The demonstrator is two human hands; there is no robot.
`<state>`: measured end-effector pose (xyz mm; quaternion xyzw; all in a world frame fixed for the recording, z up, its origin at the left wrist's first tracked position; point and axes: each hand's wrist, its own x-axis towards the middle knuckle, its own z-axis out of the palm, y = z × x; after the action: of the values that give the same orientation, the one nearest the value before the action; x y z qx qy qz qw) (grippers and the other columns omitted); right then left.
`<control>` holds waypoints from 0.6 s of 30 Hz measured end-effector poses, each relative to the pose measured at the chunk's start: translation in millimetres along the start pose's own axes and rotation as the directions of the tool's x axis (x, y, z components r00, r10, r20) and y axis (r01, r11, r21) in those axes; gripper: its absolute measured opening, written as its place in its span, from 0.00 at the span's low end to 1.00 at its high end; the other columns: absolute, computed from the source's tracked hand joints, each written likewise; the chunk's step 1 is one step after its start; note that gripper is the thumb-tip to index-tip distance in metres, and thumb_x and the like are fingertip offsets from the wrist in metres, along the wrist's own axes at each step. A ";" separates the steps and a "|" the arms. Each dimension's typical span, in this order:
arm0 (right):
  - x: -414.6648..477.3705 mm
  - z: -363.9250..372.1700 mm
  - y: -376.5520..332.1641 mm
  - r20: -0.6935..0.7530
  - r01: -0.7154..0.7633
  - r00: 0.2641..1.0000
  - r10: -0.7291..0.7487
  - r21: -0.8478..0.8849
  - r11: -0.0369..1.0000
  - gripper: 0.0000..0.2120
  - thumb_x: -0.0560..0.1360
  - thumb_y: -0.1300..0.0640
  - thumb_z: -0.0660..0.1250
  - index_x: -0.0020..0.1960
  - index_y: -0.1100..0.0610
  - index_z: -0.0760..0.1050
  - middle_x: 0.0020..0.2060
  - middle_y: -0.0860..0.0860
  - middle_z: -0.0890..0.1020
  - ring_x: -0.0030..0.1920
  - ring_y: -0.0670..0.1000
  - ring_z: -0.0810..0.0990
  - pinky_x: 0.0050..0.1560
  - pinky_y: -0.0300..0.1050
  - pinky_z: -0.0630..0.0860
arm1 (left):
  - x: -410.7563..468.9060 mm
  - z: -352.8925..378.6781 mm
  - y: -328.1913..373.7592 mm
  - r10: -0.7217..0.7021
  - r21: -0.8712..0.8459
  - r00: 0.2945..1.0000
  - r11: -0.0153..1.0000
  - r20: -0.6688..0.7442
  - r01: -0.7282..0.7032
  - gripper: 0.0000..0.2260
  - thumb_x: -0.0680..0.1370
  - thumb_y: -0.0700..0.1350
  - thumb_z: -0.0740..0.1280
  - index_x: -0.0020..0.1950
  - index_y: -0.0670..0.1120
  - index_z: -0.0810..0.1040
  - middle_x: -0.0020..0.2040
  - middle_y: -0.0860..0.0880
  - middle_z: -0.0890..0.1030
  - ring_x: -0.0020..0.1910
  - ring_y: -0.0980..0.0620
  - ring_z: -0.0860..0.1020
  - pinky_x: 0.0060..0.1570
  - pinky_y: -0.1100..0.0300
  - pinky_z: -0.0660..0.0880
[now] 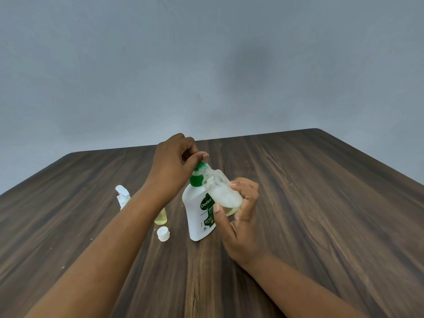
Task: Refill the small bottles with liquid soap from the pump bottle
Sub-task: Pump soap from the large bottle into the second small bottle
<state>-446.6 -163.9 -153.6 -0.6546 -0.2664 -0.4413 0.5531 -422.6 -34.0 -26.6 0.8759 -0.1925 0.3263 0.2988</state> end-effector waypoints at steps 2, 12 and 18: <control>-0.9 -0.9 -0.9 -0.006 -0.002 1.000 0.002 0.003 1.000 0.17 0.73 0.57 0.63 0.59 0.51 0.61 0.55 0.46 0.64 0.56 0.42 0.68 0.51 0.32 0.70 | -4.2 1.8 -0.7 -0.012 -0.012 1.000 1.000 -0.017 0.012 0.12 0.73 0.44 0.71 0.31 0.47 0.73 0.32 0.52 0.72 0.33 0.56 0.71 0.33 0.71 0.64; 0.7 -1.0 0.1 -0.007 -0.001 1.000 0.001 -0.001 1.000 0.17 0.74 0.56 0.62 0.59 0.51 0.60 0.54 0.44 0.64 0.56 0.43 0.69 0.50 0.37 0.72 | 9.2 -5.8 3.7 0.027 -0.001 0.997 1.000 0.079 -0.027 0.11 0.72 0.45 0.72 0.32 0.45 0.75 0.34 0.49 0.75 0.33 0.56 0.71 0.33 0.66 0.66; 0.1 -1.2 0.5 0.003 -0.006 1.000 0.006 0.004 1.000 0.17 0.73 0.56 0.62 0.59 0.52 0.61 0.54 0.43 0.63 0.56 0.43 0.69 0.51 0.35 0.70 | 1.7 -0.8 -2.2 0.019 0.012 0.999 1.000 0.032 -0.020 0.12 0.72 0.45 0.71 0.31 0.46 0.74 0.32 0.52 0.73 0.32 0.57 0.71 0.32 0.71 0.64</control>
<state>-446.5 -165.2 -153.7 -0.6548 -0.2661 -0.4380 0.5555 -420.5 -32.1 -25.9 0.8809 -0.2037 0.3164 0.2872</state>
